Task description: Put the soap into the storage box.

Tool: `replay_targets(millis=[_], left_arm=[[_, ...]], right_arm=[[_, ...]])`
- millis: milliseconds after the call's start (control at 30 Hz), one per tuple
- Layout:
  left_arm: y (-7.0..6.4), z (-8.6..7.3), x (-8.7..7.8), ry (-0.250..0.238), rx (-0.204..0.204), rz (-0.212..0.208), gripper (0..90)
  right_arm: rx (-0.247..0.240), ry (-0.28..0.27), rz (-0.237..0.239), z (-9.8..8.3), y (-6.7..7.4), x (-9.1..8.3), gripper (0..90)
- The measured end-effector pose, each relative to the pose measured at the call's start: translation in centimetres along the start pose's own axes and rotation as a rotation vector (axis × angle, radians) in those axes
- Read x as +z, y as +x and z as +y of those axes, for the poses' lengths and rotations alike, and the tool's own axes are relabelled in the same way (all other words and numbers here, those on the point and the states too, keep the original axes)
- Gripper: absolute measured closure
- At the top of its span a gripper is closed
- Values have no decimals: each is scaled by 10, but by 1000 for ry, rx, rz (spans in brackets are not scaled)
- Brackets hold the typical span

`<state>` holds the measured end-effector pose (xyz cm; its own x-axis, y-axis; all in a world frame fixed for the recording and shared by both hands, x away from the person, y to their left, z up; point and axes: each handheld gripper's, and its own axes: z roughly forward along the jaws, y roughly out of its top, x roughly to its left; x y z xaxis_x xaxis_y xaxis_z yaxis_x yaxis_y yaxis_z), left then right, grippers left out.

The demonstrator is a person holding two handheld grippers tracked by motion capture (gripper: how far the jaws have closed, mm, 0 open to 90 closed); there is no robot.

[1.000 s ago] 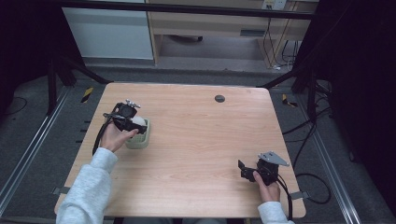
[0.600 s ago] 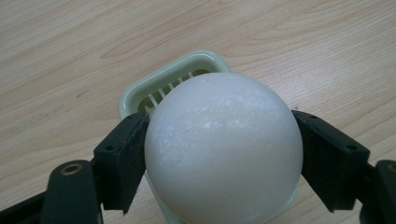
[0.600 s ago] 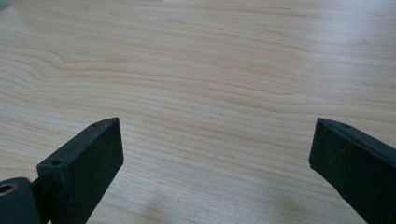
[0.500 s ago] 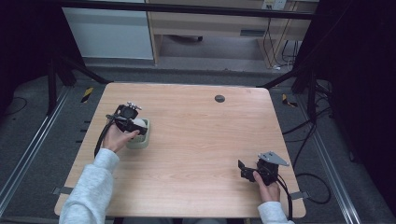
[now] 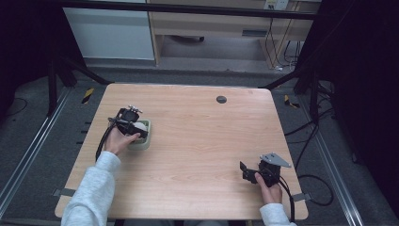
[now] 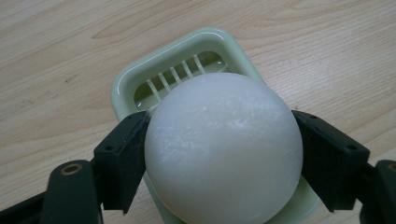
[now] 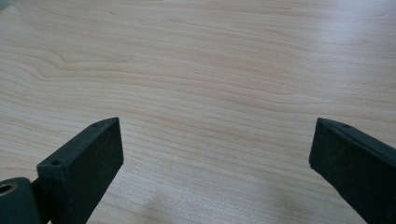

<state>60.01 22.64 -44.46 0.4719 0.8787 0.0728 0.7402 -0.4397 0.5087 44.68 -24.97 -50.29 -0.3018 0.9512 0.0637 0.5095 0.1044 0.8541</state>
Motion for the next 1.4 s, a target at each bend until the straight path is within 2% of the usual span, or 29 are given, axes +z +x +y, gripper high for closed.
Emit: replay_targets(millis=[767, 1400], left_arm=[[5, -4, 6, 7, -22, -10, 227], [3, -7, 8, -17, -10, -16, 221]], right_arm=[[-4, 2, -1, 0, 0, 0, 33], [-6, 2, 0, 0, 0, 0, 33]])
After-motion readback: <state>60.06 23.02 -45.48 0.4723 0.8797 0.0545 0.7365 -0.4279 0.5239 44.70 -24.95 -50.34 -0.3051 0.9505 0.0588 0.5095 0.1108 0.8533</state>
